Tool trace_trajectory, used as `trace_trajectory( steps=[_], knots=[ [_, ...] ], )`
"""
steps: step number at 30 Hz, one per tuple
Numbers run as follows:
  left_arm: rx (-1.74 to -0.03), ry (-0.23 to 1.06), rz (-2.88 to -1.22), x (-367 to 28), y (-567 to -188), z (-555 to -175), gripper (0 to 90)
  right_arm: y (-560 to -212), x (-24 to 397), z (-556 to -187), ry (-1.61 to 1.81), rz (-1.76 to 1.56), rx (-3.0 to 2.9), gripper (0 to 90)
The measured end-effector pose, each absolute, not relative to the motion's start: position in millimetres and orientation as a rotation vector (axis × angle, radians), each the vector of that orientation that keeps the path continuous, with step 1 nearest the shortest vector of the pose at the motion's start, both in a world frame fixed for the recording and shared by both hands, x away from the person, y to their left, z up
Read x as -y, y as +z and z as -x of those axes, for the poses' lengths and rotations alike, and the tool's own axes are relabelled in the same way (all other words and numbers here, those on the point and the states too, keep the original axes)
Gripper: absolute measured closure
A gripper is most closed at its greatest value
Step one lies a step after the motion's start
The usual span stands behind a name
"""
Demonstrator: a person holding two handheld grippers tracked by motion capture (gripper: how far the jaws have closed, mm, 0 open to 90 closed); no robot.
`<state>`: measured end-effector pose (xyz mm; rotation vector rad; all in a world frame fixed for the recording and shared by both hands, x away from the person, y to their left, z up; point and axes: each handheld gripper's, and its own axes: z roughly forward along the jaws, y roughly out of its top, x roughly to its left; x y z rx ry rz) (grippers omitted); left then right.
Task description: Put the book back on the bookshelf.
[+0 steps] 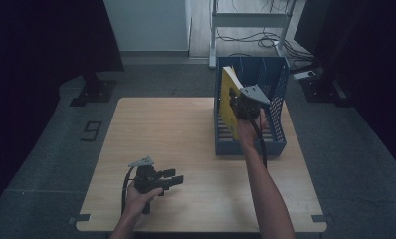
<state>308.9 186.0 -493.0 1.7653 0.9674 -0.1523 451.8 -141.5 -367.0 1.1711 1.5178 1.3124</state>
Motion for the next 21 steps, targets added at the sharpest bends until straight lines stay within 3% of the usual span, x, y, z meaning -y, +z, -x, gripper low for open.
trace_trajectory(
  steps=[21],
  knots=[
    [-0.966,-0.156,-1.778,-183.0,-495.2,-309.3,38.2,-382.2,138.2,-470.5,1.29,-1.2,-1.522,74.5]
  ],
)
